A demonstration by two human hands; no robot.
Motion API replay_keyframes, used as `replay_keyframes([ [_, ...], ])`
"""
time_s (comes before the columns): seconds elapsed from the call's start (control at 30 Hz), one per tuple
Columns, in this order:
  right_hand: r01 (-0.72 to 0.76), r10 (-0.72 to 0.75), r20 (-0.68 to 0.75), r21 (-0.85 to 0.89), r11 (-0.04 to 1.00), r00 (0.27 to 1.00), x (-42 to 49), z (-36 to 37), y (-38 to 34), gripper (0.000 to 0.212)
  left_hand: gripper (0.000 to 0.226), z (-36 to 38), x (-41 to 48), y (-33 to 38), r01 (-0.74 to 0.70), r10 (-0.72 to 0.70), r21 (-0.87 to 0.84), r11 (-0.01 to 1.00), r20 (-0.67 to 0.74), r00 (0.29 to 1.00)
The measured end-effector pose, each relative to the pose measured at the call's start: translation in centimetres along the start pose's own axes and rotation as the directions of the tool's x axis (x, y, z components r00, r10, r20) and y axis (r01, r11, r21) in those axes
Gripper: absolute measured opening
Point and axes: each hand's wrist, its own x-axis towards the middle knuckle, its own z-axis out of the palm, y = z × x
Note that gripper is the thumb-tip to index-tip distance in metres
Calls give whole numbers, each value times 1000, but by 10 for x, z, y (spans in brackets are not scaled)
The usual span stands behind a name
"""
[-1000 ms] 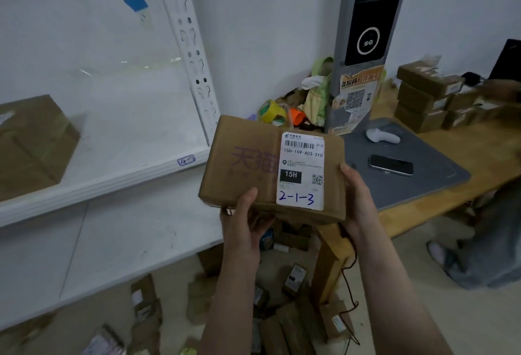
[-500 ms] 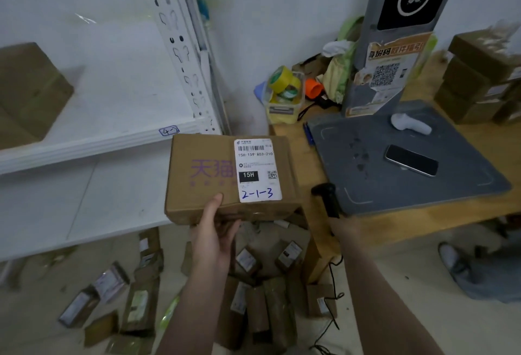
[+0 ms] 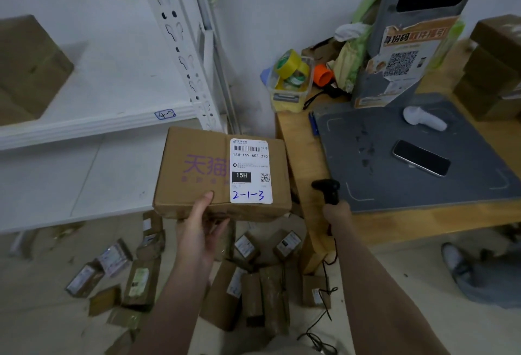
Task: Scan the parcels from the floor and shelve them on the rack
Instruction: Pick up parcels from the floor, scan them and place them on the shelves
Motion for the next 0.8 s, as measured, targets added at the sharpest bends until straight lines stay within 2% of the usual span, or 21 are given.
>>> replay_keyframes([
  [0.1,74,-68,-36,183,980,997,-20,-2,-2,42,81,-7,10,0,-57,56,12,998,37,998],
  [0.17,147,-134,-65,303,942,989,-39,-3,-8,36,94,-8,16,-1,-110,106,57,992,74,992],
  [0.23,194,-192,-46,395,898,980,-62,-4,-14,27,93,-7,18,-3,-150,141,95,984,96,985],
  [0.33,243,-283,17,468,850,959,-94,-5,-30,26,91,-3,17,-9,-210,207,124,970,43,977],
  [0.47,261,-365,105,524,811,925,-136,-11,-58,3,111,-4,21,-18,-250,251,276,928,35,967],
  [0.57,263,-397,151,534,803,905,-159,-8,-68,14,124,-4,22,-20,-255,258,325,911,32,965],
  [0.67,234,-397,223,523,819,890,-175,-3,-72,23,115,1,16,-19,-294,286,291,910,71,956],
  [0.8,204,-398,273,538,818,876,-187,5,-73,19,131,1,12,-13,-346,339,279,896,72,938],
])
